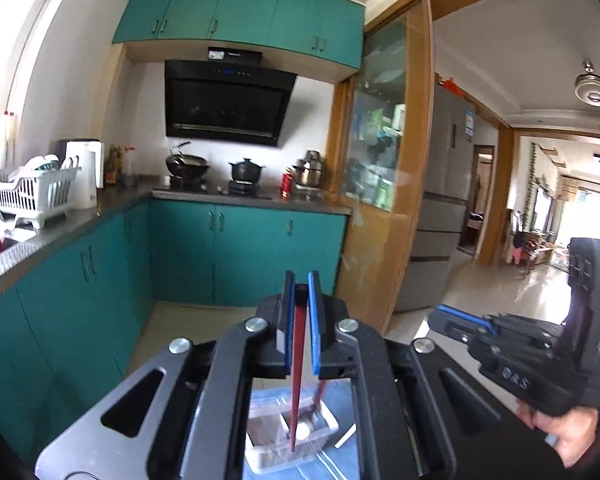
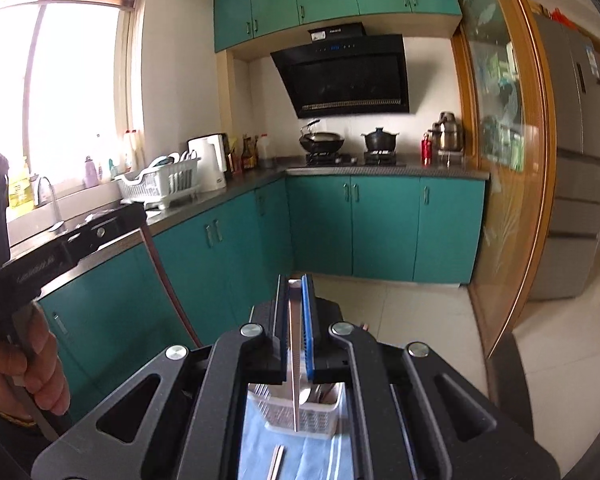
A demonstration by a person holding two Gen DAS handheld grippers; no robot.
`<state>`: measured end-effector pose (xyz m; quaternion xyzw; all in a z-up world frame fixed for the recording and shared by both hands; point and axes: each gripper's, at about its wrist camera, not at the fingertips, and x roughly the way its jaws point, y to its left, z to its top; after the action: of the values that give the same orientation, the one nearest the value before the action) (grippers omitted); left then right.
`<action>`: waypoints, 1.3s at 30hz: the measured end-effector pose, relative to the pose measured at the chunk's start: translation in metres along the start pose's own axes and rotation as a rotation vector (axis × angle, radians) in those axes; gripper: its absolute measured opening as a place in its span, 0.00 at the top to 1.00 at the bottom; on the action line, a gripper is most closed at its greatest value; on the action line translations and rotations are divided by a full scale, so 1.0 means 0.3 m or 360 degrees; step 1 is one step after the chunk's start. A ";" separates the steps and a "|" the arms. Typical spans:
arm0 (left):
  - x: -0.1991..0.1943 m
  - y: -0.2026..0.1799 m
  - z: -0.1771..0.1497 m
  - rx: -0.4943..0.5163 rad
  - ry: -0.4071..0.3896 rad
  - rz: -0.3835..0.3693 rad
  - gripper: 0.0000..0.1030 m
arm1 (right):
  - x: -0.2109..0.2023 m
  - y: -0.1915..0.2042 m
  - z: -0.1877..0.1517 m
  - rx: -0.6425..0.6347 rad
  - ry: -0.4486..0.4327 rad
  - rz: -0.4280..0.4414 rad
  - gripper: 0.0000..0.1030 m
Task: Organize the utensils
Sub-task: 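Lower both chopsticks into the basket and open both tools, then move both open tools back toward the two white chopsticks on the cloth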
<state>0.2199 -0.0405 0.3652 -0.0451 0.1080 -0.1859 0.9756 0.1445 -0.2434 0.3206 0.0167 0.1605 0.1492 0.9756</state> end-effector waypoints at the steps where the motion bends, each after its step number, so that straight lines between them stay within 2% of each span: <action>1: 0.037 0.011 0.014 -0.0006 0.0001 0.0023 0.94 | 0.019 -0.003 0.016 -0.0013 -0.0004 -0.0020 0.94; 4: 0.138 0.051 0.009 -0.0060 0.0026 0.0051 0.94 | 0.092 -0.028 0.048 -0.0011 0.0005 -0.0047 0.94; 7: 0.226 0.080 -0.038 -0.0068 0.0053 0.0078 0.94 | 0.160 -0.060 0.031 0.0023 0.0021 -0.0046 0.94; 14: 0.382 0.154 -0.218 -0.0075 0.0147 0.0129 0.94 | 0.318 -0.125 -0.097 0.0056 0.0125 -0.0064 0.94; 20: 0.448 0.185 -0.356 -0.0052 0.0257 0.0143 0.94 | 0.397 -0.152 -0.219 0.0103 0.0190 -0.0049 0.94; 21: 0.460 0.187 -0.373 -0.0038 0.0283 0.0151 0.91 | 0.407 -0.153 -0.239 0.0107 0.0202 -0.0046 0.93; 22: 0.468 0.188 -0.391 -0.0018 0.0318 0.0161 0.75 | 0.413 -0.151 -0.252 0.0105 0.0216 -0.0040 0.92; 23: 0.460 0.189 -0.402 -0.0008 0.0321 0.0172 0.53 | 0.418 -0.144 -0.266 0.0086 0.0243 -0.0028 0.88; 25: 0.397 0.187 -0.398 0.0007 0.0253 0.0195 0.37 | 0.401 -0.127 -0.280 0.0054 0.0248 -0.0054 0.65; 27: 0.313 0.178 -0.378 0.0024 0.0187 0.0205 0.28 | 0.328 -0.115 -0.273 0.0074 0.0189 -0.0053 0.59; 29: 0.170 0.167 -0.363 0.0033 0.0099 0.0263 0.19 | 0.232 -0.107 -0.265 0.0097 0.0126 -0.0053 0.54; 30: 0.072 0.162 -0.368 0.0022 0.0051 0.0275 0.16 | 0.159 -0.101 -0.269 0.0111 0.0075 -0.0041 0.47; 31: -0.006 0.161 -0.382 -0.0003 0.0030 0.0278 0.11 | 0.109 -0.097 -0.274 0.0121 0.0038 -0.0037 0.36; 33: -0.116 0.151 -0.433 -0.0039 0.0044 0.0290 0.09 | -0.013 -0.077 -0.317 0.0152 -0.0034 -0.0046 0.26; 35: -0.223 0.134 -0.550 -0.0072 0.0137 0.0263 0.08 | -0.127 -0.048 -0.396 0.0165 -0.0064 -0.0045 0.25; 39: -0.318 0.109 -0.780 -0.0144 0.0296 0.0291 0.08 | -0.234 0.001 -0.599 0.0212 0.0018 -0.0029 0.25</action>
<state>0.0916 0.0142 0.1518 -0.0617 0.2097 -0.0945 0.9712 0.0238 -0.2668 0.1718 0.0793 0.1757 0.1295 0.9727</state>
